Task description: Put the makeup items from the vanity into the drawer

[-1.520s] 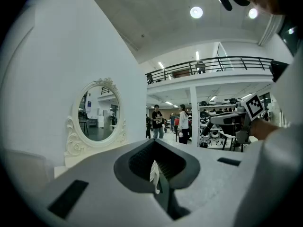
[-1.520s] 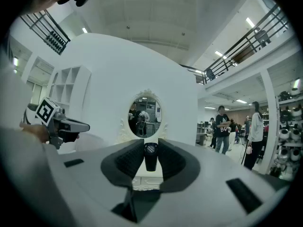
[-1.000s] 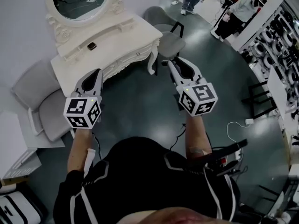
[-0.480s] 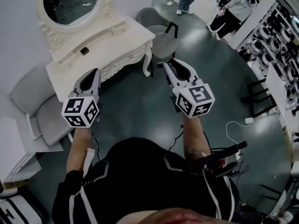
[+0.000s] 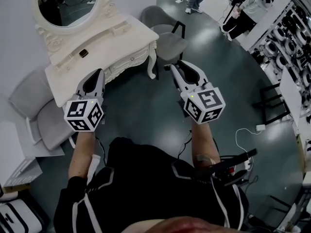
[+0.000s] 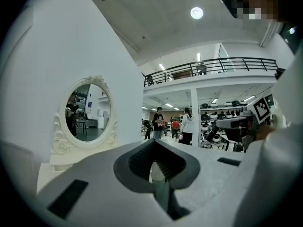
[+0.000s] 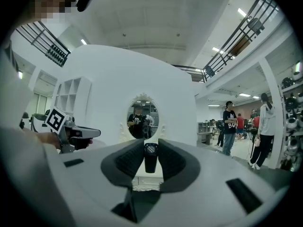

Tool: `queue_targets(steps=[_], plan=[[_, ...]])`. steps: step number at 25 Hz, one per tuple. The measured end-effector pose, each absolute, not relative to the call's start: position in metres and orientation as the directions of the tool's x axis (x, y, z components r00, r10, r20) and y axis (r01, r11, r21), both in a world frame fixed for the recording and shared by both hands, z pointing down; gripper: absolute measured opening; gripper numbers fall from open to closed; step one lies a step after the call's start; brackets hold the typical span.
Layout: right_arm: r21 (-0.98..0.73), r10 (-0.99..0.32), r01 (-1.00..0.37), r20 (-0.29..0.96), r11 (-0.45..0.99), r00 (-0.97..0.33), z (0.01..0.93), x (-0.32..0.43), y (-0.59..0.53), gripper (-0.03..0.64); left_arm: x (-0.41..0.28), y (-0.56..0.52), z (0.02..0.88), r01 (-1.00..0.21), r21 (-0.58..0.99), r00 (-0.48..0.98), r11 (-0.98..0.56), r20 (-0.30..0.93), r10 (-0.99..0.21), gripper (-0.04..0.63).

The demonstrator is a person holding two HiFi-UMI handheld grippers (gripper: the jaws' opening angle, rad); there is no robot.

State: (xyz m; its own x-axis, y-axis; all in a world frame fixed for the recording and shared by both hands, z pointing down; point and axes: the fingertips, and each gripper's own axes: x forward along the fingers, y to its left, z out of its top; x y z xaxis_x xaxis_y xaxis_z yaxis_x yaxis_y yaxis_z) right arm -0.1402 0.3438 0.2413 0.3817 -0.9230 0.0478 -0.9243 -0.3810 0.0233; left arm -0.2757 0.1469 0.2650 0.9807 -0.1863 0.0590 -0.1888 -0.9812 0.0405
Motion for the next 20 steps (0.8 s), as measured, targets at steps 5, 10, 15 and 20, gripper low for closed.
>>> queue_targets(steps=[5, 10, 15, 20], plan=[[0.012, -0.922, -0.923, 0.045, -0.384, 0.385, 0.245, -0.118, 0.332, 0.098, -0.257, 0.138, 0.272, -0.165, 0.033, 0.984, -0.986, 0.079, -0.163, 0.003], [0.014, -0.914, -0.915, 0.047, -0.403, 0.403, 0.244, -0.090, 0.309, 0.098, -0.224, 0.113, 0.274, -0.143, 0.033, 0.987, -0.989, 0.073, -0.141, 0.003], [0.027, -0.907, -0.909, 0.046, -0.417, 0.418, 0.237, -0.063, 0.279, 0.098, -0.190, 0.082, 0.271, -0.121, 0.031, 0.991, -0.992, 0.070, -0.118, 0.003], [0.027, -0.900, -0.902, 0.055, -0.431, 0.432, 0.235, -0.036, 0.243, 0.097, -0.161, 0.050, 0.268, -0.096, 0.026, 0.993, -0.995, 0.076, -0.093, 0.003]])
